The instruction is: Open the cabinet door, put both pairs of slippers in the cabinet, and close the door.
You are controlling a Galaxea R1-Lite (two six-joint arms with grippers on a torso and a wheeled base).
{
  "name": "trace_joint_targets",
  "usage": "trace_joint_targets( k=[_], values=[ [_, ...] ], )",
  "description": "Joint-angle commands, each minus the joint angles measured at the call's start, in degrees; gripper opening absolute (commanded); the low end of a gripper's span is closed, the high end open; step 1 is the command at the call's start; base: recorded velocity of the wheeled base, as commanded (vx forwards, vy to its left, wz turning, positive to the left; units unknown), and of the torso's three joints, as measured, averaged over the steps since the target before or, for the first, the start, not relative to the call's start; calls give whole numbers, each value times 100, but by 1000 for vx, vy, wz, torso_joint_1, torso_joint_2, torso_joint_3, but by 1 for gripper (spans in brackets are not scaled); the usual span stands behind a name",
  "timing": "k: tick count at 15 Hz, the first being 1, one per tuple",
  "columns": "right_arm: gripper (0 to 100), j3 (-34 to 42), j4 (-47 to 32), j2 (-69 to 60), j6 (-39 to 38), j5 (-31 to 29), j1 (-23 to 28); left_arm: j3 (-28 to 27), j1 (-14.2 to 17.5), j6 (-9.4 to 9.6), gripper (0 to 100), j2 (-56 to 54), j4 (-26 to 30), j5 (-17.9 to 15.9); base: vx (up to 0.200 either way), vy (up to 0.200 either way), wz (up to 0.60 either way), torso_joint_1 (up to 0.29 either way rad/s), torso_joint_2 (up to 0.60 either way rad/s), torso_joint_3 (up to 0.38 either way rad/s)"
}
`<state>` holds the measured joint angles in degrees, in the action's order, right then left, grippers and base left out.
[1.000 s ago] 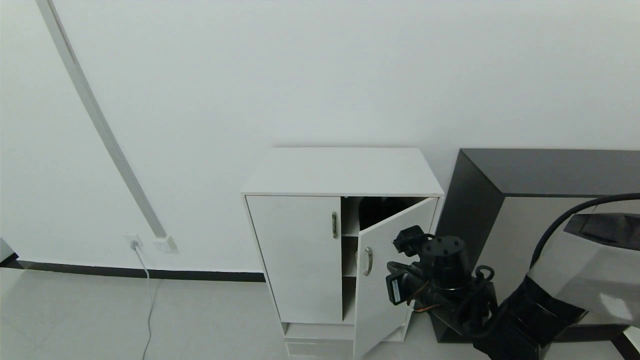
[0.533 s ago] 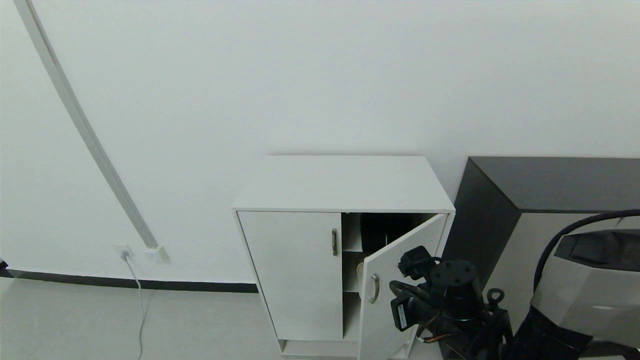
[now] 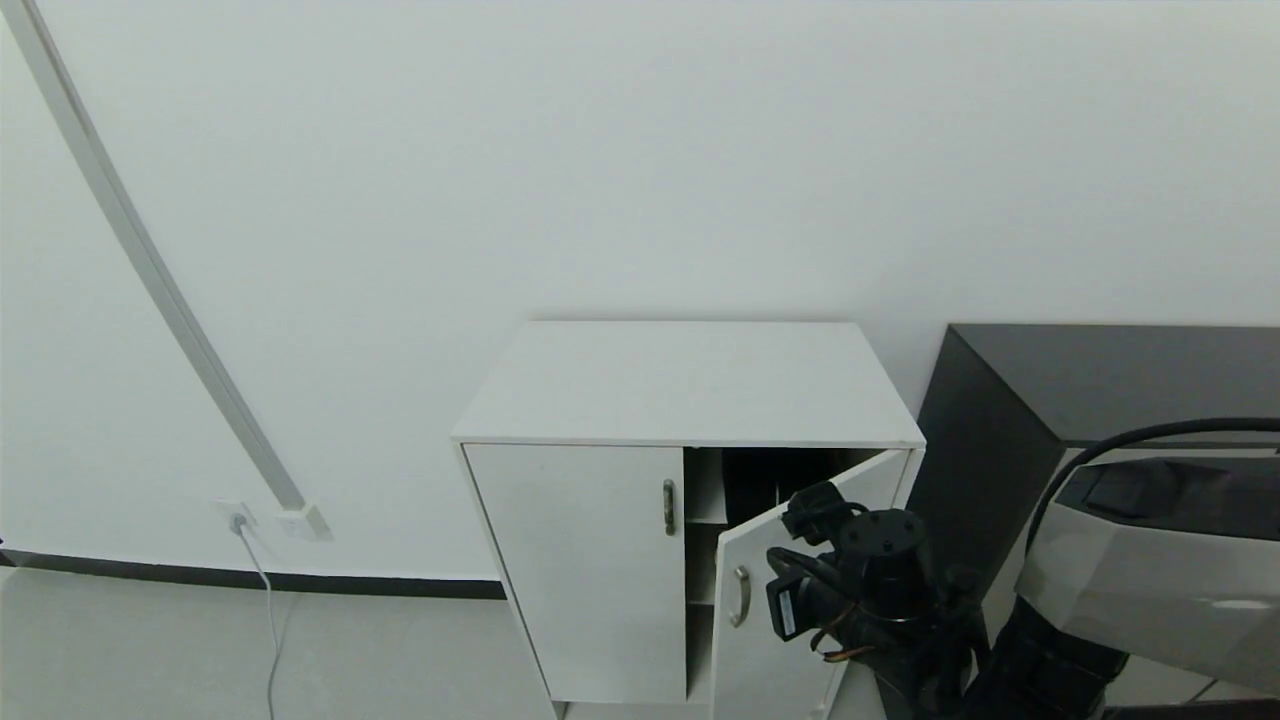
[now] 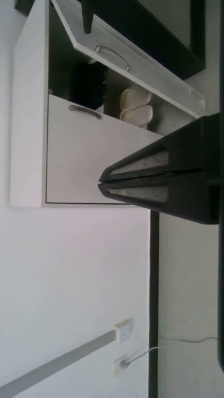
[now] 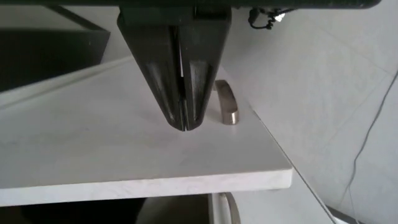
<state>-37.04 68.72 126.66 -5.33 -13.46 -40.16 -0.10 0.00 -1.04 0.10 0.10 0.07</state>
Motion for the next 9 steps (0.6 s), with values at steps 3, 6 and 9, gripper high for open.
trace_joint_targets(
  k=[3,6,9],
  values=[
    [0,-568,-34,395,32,1,201,1,0,-2,0,-1,-1,1,0,0,0,0,0,0],
    [0,-1051,-34,755,32,1,324,1,-9,-2,0,-1,-1,1,0,0,0,0,0,0],
    [0,-1473,-122,983,111,1,412,1,0,-2,0,-1,-1,1,0,0,0,0,0,0]
  ],
)
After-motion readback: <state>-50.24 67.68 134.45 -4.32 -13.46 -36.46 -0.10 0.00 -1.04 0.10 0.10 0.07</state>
